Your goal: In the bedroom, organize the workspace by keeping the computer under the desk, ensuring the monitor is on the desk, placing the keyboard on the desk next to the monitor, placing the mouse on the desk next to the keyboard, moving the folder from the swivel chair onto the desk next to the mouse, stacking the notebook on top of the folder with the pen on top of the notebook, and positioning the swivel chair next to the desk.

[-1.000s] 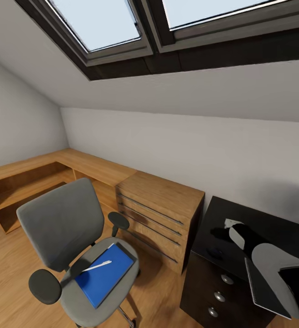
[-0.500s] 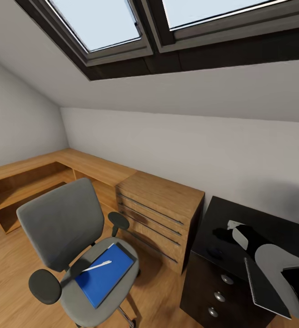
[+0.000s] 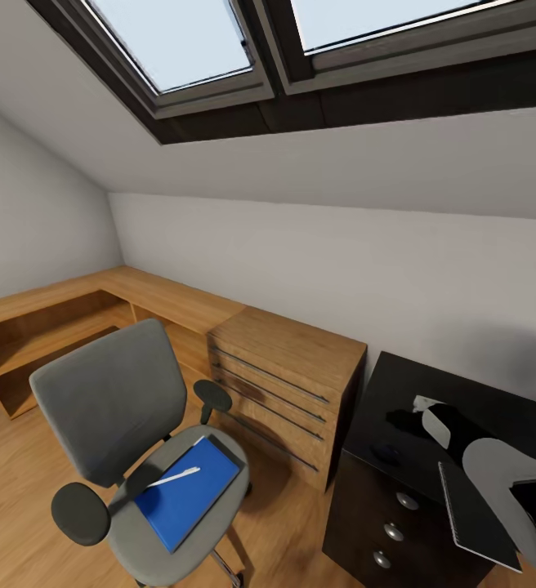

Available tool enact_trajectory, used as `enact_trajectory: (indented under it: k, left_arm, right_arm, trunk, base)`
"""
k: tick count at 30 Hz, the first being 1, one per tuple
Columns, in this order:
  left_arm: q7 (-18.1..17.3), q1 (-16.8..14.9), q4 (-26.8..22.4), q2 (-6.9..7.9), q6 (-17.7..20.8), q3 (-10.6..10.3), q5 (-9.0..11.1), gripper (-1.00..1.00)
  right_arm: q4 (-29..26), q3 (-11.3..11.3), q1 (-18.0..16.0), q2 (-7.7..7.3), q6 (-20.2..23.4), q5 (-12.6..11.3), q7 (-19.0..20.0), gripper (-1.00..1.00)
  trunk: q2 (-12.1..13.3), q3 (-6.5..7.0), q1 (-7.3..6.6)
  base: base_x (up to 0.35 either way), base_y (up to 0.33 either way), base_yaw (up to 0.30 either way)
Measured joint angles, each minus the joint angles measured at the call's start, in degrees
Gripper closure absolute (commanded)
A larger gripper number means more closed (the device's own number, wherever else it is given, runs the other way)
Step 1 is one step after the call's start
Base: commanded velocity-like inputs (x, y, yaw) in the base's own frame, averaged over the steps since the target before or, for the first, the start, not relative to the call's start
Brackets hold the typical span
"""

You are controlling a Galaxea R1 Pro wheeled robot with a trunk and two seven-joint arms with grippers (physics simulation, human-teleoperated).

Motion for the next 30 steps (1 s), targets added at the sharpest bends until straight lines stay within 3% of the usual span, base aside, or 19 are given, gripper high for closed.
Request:
enact_trajectory:
  k: [3, 14, 30]
  left_arm:
    - [0.0, 0.0, 0.0, 0.0, 0.0, 0.0, 0.0, -1.0]
    - [0.0, 0.0, 0.0, 0.0, 0.0, 0.0, 0.0, -1.0]
    - [0.0, 0.0, -0.1, 0.0, 0.0, 0.0, 0.0, -1.0]
  right_arm:
    - [0.2, 0.0, 0.0, -0.04, 0.0, 0.0, 0.0, -1.0]
    - [0.5, 0.0, 0.0, -0.05, -0.3, 0.0, 0.4, -1.0]
    - [2.4, 0.1, 0.0, 0.16, 0.2, 0.0, 0.8, -1.0]
  trunk:
    - [0.0, 0.0, 0.0]
    - [-4.4, -1.97, 2.41]
    - [-4.4, -1.98, 2.42]
  base:
    - [0.0, 0.0, 0.0]
    - [0.0, 0.0, 0.0]
    - [0.0, 0.0, 0.0]
